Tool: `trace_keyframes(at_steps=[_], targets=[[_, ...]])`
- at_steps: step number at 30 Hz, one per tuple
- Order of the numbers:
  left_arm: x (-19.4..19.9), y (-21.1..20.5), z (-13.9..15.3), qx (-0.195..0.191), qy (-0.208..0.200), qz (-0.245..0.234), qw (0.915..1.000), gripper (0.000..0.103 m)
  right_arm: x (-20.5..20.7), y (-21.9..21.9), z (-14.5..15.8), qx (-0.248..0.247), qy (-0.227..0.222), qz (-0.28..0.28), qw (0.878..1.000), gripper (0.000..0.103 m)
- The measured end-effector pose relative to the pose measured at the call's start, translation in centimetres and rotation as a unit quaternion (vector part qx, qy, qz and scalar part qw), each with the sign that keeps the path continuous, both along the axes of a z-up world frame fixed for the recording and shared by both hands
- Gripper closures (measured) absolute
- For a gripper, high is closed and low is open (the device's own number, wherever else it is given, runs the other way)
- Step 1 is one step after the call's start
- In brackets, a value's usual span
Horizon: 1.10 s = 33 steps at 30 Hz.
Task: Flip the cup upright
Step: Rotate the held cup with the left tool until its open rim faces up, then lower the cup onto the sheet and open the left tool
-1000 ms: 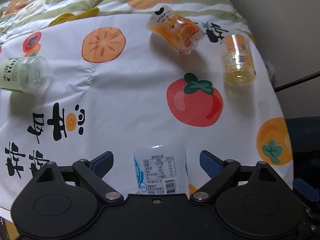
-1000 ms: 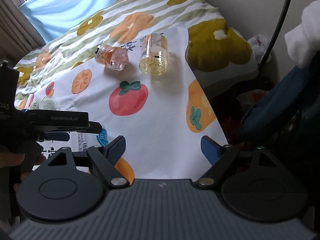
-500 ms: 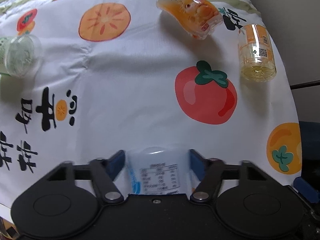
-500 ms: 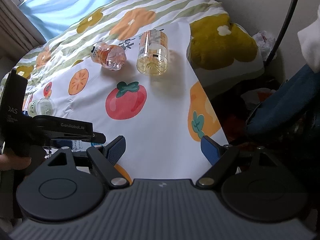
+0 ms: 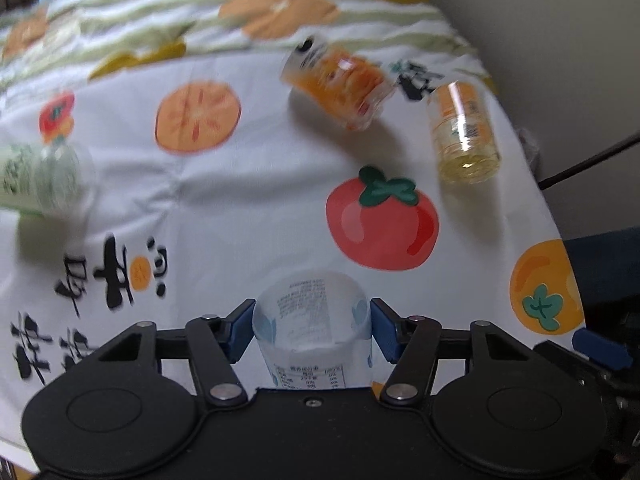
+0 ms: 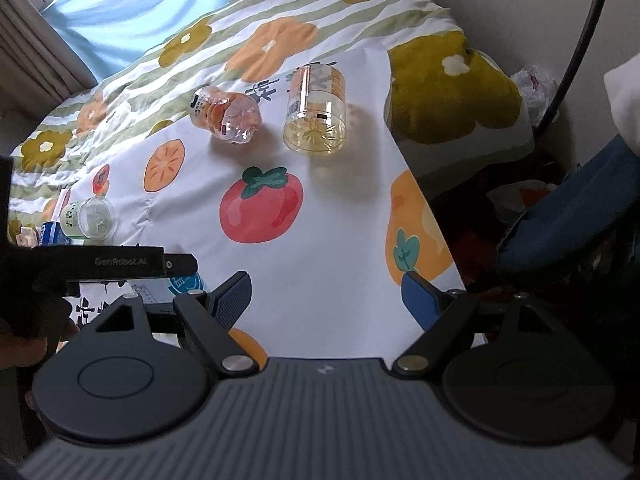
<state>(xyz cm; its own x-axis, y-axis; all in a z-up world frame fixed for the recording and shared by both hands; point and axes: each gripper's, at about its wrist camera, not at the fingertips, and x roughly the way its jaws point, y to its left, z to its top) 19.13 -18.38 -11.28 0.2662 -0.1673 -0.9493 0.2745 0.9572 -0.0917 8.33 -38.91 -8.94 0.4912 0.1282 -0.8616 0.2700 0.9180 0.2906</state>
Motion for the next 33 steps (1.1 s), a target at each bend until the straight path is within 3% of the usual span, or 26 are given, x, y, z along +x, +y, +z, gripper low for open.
trace_keyframes(at_steps=[4,9,19,29,33], targets=[[-1.4,-0.4,0.1,0.022,-0.061,-0.03,0.9975,0.039,-0.1,0.3,-0.2,0.001,0.003,0.002,1.0,0.006],[-2.9,-0.8,-0.2,0.032,-0.097,-0.053,0.9933,0.039,-0.5,0.9,-0.7,-0.001,0.013,0.005,1.0,0.006],[-4.6,-0.6,-0.6,0.031,-0.111,-0.061,0.9914,0.037,-1.4,1.7,-0.7,-0.007,0.014,0.007,1.0,0.006],[-5.5,-0.2,-2.0,0.026,-0.09,-0.057,0.994,0.036,-2.1,2.0,-0.5,-0.013,0.015,0.009,1.0,0.006],[-5.6,-0.3,-1.8,0.027,-0.096,-0.061,0.9932,0.031,-2.3,2.0,-0.4,-0.013,0.015,0.007,1.0,0.006]])
